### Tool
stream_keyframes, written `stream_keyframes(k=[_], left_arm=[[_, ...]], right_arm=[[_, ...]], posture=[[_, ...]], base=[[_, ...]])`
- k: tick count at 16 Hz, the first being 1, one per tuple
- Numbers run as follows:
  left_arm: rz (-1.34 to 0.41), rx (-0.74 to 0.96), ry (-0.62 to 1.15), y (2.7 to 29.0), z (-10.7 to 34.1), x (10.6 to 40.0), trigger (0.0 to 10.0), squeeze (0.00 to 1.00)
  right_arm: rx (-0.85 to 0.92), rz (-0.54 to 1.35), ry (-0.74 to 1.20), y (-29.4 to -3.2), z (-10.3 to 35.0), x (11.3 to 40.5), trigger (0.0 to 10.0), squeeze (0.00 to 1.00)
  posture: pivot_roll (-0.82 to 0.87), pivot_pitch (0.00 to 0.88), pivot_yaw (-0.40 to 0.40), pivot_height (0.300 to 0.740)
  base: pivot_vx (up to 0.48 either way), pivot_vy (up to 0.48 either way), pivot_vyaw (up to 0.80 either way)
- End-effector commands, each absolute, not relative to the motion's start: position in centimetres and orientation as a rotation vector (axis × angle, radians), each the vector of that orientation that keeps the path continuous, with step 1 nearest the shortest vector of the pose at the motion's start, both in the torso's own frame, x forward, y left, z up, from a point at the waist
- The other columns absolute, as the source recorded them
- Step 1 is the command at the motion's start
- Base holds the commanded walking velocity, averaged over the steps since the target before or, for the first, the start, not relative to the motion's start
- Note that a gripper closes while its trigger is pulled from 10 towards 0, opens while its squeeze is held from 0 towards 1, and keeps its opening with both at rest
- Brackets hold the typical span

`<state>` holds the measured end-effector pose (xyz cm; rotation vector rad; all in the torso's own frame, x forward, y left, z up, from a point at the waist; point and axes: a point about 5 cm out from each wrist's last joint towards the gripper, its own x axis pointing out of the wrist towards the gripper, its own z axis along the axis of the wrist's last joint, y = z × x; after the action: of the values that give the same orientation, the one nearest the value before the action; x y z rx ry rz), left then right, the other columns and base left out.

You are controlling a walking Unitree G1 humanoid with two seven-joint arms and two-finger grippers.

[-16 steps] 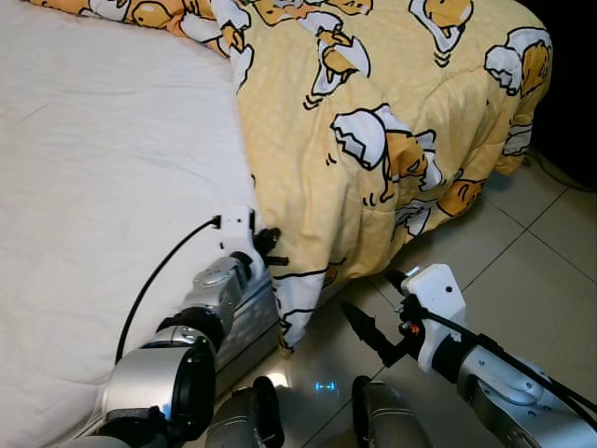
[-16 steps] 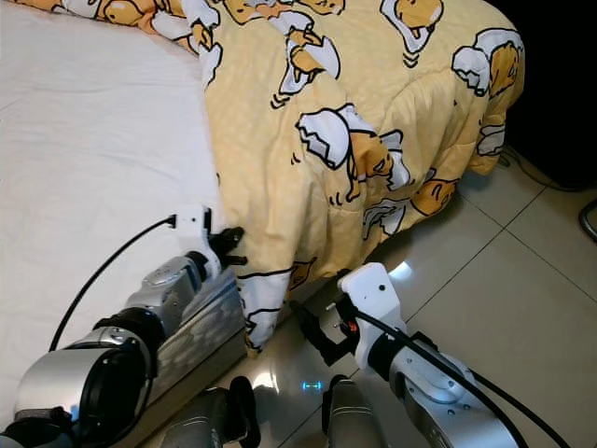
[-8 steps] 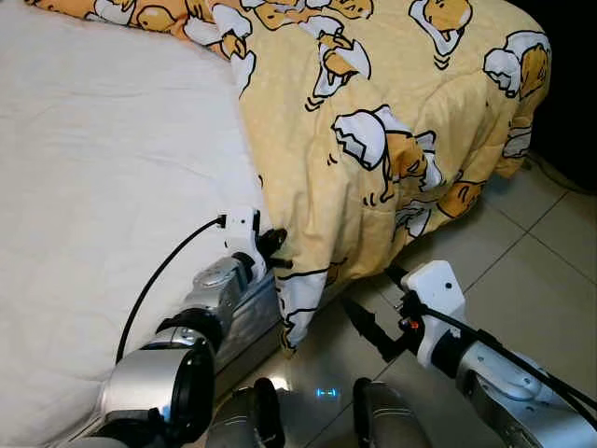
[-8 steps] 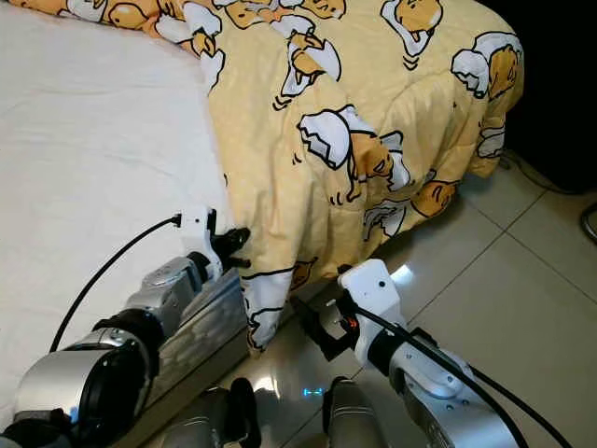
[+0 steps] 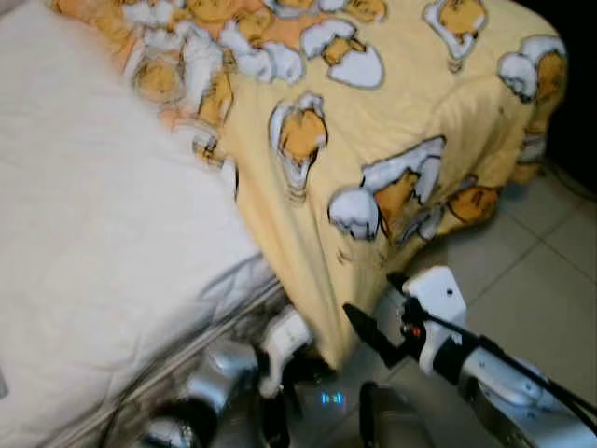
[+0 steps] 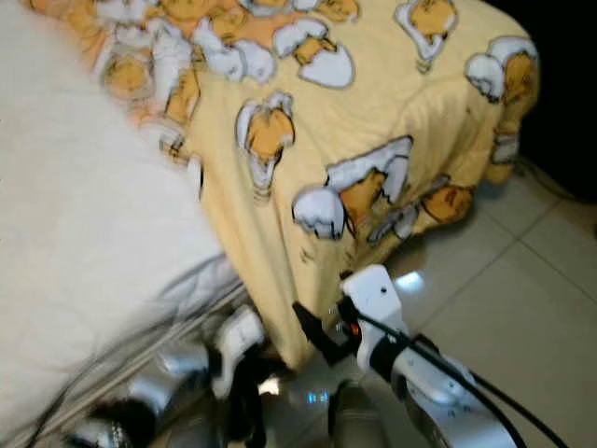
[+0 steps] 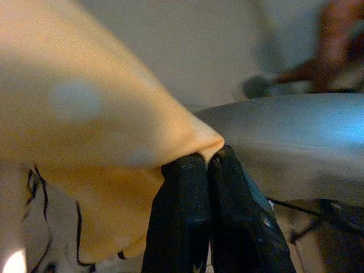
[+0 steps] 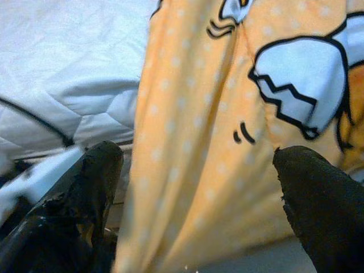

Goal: Clean up the room

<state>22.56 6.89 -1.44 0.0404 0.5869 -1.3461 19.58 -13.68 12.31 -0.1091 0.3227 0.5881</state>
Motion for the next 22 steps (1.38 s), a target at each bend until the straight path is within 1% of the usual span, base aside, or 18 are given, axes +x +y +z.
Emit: stream_keyframes(k=[1, 2, 3, 4, 5, 6, 9, 10, 12, 13, 14, 15, 16, 17, 18, 19, 20, 22], left_arm=[[-1.447, 0.042, 0.615, 6.1, -1.7, 21.3, 0.0, 0.0], [-1.425, 0.054, 0.608, 5.8, -1.8, 21.3, 0.0, 0.0], [-1.372, 0.094, 0.586, 5.7, -1.8, 21.8, 2.8, 0.0], [-1.273, 0.099, 0.545, 5.6, -1.0, 23.2, 10.0, 0.0], [-1.263, 0.096, 0.534, 5.7, -0.7, 23.5, 10.0, 0.47], [-1.256, 0.102, 0.525, 6.0, -0.3, 23.8, 10.0, 1.0], [-1.219, 0.165, 0.522, 7.1, -0.3, 24.1, 10.0, 1.0], [-1.185, 0.216, 0.52, 7.6, -0.5, 24.3, 10.0, 1.0], [-1.13, 0.266, 0.543, 8.8, -0.7, 24.5, 10.0, 1.0], [-1.099, 0.274, 0.541, 9.5, -0.6, 24.7, 10.0, 0.24], [-1.066, 0.273, 0.524, 10.1, -0.1, 25.1, 10.0, 0.0], [-1.03, 0.261, 0.501, 10.5, 0.3, 25.5, 10.0, 0.0], [-0.93, 0.204, 0.418, 10.9, 1.6, 26.7, 10.0, 0.0], [-0.86, 0.134, 0.365, 11.0, 2.6, 27.5, 10.0, 0.0], [-0.736, 0.041, 0.254, 11.2, 4.6, 28.7, 10.0, 0.0], [-0.649, 0.007, 0.191, 11.5, 6.2, 29.5, 10.0, 0.0], [-0.584, 0.013, 0.135, 11.8, 7.6, 29.9, 10.0, 0.0], [-0.546, 0.04, 0.098, 11.9, 8.5, 29.9, 10.0, 0.0]], right_arm=[[-0.103, 0.606, 0.338, -13.5, 11.9, 19.2, 10.0, 0.0], [-0.104, 0.608, 0.336, -13.3, 11.9, 19.3, 10.0, 0.0], [-0.105, 0.609, 0.335, -13.3, 11.9, 19.3, 10.0, 0.0], [-0.107, 0.611, 0.331, -13.3, 11.9, 19.4, 10.0, 0.0], [-0.108, 0.611, 0.33, -13.3, 11.9, 19.3, 10.0, 0.0], [-0.108, 0.611, 0.329, -13.3, 11.9, 19.3, 10.0, 0.0], [-0.104, 0.612, 0.329, -13.1, 11.7, 19.2, 10.0, 0.0], [-0.103, 0.612, 0.329, -13.1, 11.7, 19.2, 10.0, 0.0], [-0.103, 0.613, 0.328, -13.0, 11.4, 19.2, 10.0, 0.0], [-0.105, 0.615, 0.33, -13.1, 11.1, 19.2, 10.0, 0.0], [-0.108, 0.615, 0.324, -13.2, 11.2, 19.3, 10.0, 0.0], [-0.108, 0.609, 0.314, -13.2, 11.1, 19.5, 10.0, 0.0], [-0.099, 0.589, 0.296, -13.3, 11.1, 19.9, 10.0, 0.0], [-0.09, 0.57, 0.282, -13.4, 11.1, 20.2, 10.0, 0.0], [-0.083, 0.528, 0.249, -13.5, 11.2, 20.9, 10.0, 0.0], [-0.078, 0.471, 0.224, -13.7, 11.3, 21.5, 10.0, 0.0], [-0.061, 0.41, 0.202, -13.8, 11.3, 22.0, 10.0, 0.0], [-0.056, 0.371, 0.18, -13.9, 11.4, 22.4, 10.0, 0.0]], posture=[[-0.27, 0.219, 0.126, 0.74], [-0.27, 0.22, 0.128, 0.74], [-0.27, 0.218, 0.128, 0.74], [-0.27, 0.217, 0.13, 0.74], [-0.27, 0.214, 0.131, 0.74], [-0.27, 0.209, 0.132, 0.74], [-0.26, 0.202, 0.139, 0.74], [-0.26, 0.197, 0.141, 0.74], [-0.25, 0.175, 0.15, 0.74], [-0.24, 0.14, 0.157, 0.74], [-0.24, 0.14, 0.157, 0.74], [-0.23, 0.114, 0.163, 0.74], [-0.21, 0.059, 0.17, 0.74], [-0.2, 0.029, 0.172, 0.74], [-0.19, 0.0, 0.17, 0.74], [-0.18, 0.0, 0.163, 0.74], [-0.17, 0.0, 0.155, 0.74], [-0.15, 0.0, 0.143, 0.74]], base=[[0.0, 0.0, 0.0], [0.0, 0.0, 0.0], [0.0, 0.0, 0.0], [0.0, 0.0, 0.0], [0.0, 0.0, 0.0], [0.0, 0.0, 0.0], [0.0, 0.0, 0.0], [0.0, 0.0, 0.0], [0.0, 0.0, 0.0], [0.0, 0.0, 0.0], [0.0, 0.0, 0.0], [0.0, 0.0, 0.0], [0.0, 0.0, 0.0], [0.0, 0.0, 0.0], [0.0, 0.0, 0.0], [0.0, 0.0, 0.0], [0.0, 0.0, 0.0], [0.0, 0.0, 0.0]])
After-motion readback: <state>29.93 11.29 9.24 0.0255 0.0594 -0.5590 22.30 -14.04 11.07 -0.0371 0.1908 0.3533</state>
